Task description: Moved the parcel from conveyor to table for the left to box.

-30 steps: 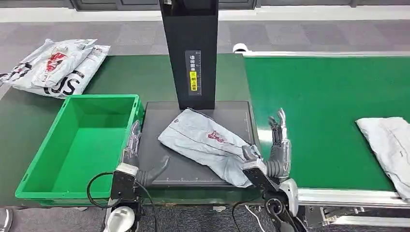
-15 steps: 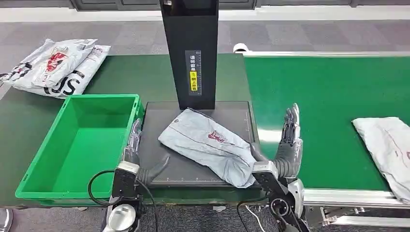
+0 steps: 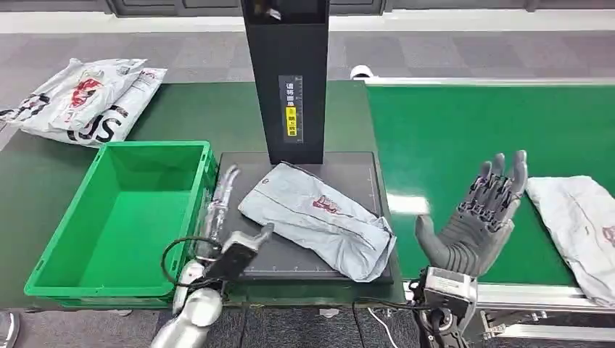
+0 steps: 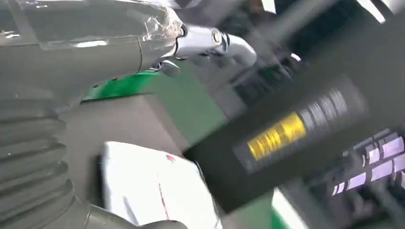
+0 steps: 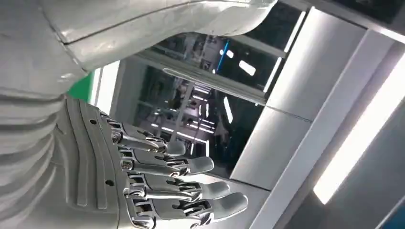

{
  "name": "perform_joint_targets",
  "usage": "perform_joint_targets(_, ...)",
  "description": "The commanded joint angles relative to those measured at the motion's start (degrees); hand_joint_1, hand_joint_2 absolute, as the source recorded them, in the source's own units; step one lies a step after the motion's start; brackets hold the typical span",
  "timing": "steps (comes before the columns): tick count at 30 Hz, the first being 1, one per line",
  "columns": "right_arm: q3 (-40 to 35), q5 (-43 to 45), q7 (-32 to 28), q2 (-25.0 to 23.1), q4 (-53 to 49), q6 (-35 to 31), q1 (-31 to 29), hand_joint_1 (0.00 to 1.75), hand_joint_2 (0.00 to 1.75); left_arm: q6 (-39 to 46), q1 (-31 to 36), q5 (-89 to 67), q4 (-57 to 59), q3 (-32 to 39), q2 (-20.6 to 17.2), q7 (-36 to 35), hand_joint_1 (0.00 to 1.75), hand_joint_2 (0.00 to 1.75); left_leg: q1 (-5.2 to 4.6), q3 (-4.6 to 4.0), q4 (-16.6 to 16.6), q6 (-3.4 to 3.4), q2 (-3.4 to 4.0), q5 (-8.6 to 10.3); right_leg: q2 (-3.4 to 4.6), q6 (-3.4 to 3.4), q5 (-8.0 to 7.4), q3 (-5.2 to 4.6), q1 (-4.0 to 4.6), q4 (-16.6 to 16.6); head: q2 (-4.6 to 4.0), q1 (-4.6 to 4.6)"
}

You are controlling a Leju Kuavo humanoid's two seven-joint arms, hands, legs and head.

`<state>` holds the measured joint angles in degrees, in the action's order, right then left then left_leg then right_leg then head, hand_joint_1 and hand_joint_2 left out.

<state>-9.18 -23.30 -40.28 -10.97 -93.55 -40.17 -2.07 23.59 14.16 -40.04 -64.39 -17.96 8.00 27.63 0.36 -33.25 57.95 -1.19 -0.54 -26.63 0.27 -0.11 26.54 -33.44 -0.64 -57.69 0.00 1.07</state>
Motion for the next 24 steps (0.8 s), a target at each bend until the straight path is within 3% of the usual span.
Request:
perform_joint_targets(1, 2.6, 1.0, 0.3, -1.1, 2.2, 0.2, -2.7, 0.00, 1.75, -2.4, 17.8, -1.8, 28.4, -11.7, 4.2, 1.6, 0.00, 1.75, -0.01, -0.02, 0.0, 0.03, -0.17, 0.13, -0.21, 0.03, -0.09, 0.06, -0.01, 0.1, -0.02, 0.00)
perform_joint_targets(13, 2.7, 1.4, 0.3, -1.6, 3.2, 0.2, -3.1, 0.00, 1.75, -7.4, 22.8, -1.2, 39.1, -17.4, 11.2, 1.5, 0.00, 1.75, -0.04, -0.01, 0.0, 0.07, -0.02, 0.08, -0.09, 0.06, -0.11, 0.04, -0.02, 0.1, -0.02, 0.00)
perform_joint_targets(24, 2.9, 0.4, 0.3, -2.7, 2.2, 0.2, -2.8, 0.00, 1.75, -9.7, 28.7, -0.4, 44.5, -25.6, 12.0, -7.4, 0.00, 1.75, -0.01, -0.07, 0.0, 0.07, 0.09, 0.05, 0.02, 0.06, -0.13, -0.04, 0.01, 0.0, 0.00, 0.00)
